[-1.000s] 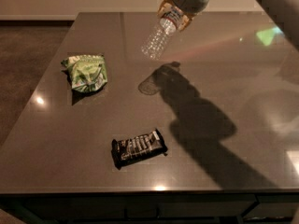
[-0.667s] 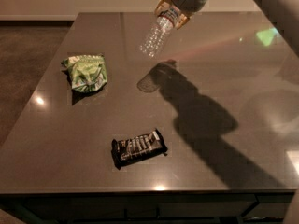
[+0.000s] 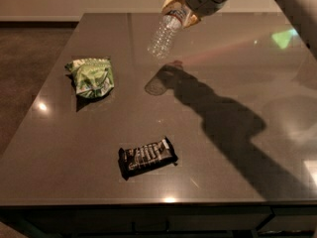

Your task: Place water bottle upright

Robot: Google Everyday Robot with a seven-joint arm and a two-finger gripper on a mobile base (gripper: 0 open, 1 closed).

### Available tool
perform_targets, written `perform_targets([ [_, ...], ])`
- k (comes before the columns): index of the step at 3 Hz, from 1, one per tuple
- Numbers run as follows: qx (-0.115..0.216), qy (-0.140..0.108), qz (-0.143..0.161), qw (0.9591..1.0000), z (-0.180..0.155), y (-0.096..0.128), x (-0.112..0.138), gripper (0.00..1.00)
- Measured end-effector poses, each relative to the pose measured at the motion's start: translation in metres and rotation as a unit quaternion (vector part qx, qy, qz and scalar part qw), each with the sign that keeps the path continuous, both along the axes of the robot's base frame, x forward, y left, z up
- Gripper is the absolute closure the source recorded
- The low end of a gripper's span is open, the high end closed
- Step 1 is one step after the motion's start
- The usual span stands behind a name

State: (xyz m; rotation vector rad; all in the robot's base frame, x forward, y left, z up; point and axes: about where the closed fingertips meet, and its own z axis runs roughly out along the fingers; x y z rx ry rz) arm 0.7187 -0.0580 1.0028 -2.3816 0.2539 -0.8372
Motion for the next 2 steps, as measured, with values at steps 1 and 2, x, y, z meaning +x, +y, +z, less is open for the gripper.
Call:
perform_targets([
  [1,0.003,-0.047,0.025,0.9986,0.0032,-0.0002,-0.0024,1.0],
  [2,-0.011,-0.11,0.045,0.9929,0.0017,0.0028,-0.0038,1.0],
])
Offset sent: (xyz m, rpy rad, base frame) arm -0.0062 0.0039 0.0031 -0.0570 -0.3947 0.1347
